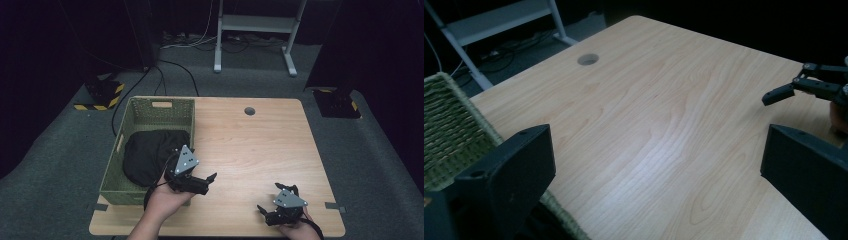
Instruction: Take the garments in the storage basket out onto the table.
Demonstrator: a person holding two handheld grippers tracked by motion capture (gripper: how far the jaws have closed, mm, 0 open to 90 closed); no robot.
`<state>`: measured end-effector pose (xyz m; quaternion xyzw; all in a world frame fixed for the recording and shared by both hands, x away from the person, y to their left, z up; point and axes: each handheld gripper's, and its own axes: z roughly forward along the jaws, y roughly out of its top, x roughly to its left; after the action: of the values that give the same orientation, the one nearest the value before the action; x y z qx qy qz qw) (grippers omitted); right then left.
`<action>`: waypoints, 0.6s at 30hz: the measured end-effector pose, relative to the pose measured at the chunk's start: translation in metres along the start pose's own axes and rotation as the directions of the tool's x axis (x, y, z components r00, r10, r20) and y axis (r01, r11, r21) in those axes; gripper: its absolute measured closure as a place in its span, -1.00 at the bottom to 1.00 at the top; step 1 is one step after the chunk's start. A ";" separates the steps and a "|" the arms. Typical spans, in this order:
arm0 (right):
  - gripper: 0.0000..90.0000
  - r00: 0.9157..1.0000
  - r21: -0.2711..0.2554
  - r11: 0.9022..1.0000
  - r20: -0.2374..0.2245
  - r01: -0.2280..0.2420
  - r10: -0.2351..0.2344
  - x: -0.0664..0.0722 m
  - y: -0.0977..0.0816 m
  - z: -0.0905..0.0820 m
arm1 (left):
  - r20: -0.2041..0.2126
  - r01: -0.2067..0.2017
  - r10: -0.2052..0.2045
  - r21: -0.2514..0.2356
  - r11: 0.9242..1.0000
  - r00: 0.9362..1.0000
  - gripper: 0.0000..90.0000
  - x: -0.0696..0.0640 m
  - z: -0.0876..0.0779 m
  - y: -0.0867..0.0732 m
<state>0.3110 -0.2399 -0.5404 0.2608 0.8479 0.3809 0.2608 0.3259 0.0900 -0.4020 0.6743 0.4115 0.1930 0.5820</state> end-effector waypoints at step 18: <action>-0.99 1.000 0.000 1.000 0.000 0.000 0.000 0.000 0.000 0.000 | -0.079 0.030 -0.032 -0.029 0.999 0.996 -0.97 0.032 -0.005 0.007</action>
<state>0.3110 -0.2400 -0.5404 0.2610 0.8477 0.3811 0.2609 0.3432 0.1182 -0.4011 0.6515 0.4420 0.2165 0.5774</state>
